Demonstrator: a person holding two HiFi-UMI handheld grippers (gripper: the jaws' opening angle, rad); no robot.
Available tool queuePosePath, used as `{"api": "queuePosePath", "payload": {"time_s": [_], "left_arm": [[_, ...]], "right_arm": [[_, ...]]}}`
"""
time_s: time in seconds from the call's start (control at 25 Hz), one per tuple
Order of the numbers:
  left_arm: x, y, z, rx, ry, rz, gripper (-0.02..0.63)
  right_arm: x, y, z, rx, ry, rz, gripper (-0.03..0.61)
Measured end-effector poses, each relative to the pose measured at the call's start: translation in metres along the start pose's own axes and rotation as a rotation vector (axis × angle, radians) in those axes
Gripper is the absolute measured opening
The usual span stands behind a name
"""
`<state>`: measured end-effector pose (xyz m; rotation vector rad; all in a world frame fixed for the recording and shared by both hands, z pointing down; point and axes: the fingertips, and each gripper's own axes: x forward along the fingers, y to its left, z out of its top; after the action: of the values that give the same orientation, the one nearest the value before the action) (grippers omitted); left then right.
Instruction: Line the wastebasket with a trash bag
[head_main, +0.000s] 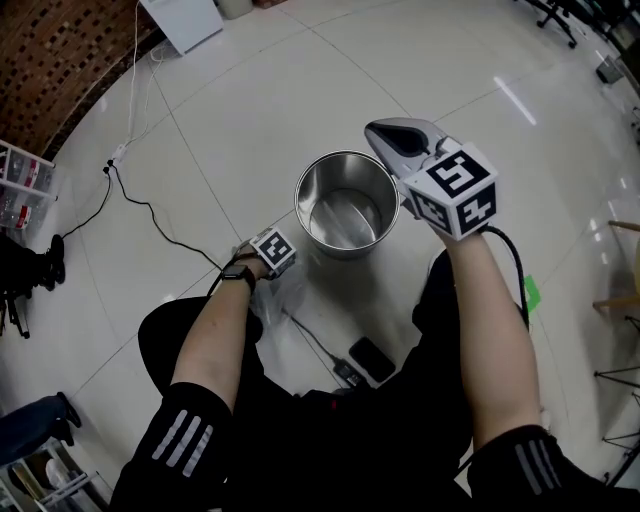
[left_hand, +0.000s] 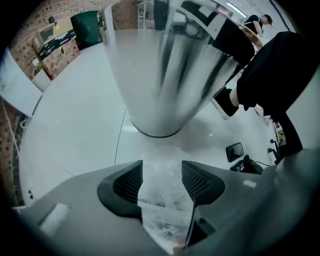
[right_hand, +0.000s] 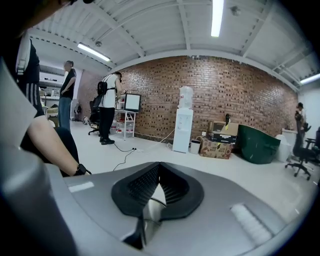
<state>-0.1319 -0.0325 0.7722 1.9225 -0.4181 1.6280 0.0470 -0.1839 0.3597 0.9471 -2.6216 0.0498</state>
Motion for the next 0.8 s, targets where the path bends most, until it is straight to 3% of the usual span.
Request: {"api": "queuePosePath", "payload": {"time_s": [0.16, 0.2, 0.28, 0.32, 0.52, 0.68, 0.8], "left_arm": [[0.020, 0.006, -0.008, -0.043, 0.009, -0.002, 0.224], [0.023, 0.010, -0.010, -0.042, 0.016, 0.018, 0.180], [0.027, 0.013, -0.017, -0.052, 0.031, 0.037, 0.017], [0.027, 0.014, -0.016, -0.049, 0.023, 0.041, -0.006], [0.003, 0.024, -0.002, -0.083, -0.065, 0.062, -0.006], [-0.064, 0.077, 0.034, -0.029, -0.239, 0.306, -0.006], [-0.113, 0.087, 0.053, -0.041, -0.332, 0.351, -0.006]], "right_arm": [[0.001, 0.001, 0.003, -0.001, -0.011, 0.000, 0.008], [0.002, 0.001, 0.004, -0.002, -0.015, 0.001, 0.008], [0.003, 0.001, 0.006, -0.006, -0.021, 0.005, 0.008], [0.003, 0.002, 0.006, -0.007, -0.021, 0.006, 0.008], [0.002, -0.002, 0.002, 0.001, -0.013, 0.001, 0.008], [-0.001, -0.005, 0.001, 0.013, -0.011, -0.010, 0.008], [-0.004, -0.005, 0.000, 0.007, -0.014, -0.017, 0.008]]}}
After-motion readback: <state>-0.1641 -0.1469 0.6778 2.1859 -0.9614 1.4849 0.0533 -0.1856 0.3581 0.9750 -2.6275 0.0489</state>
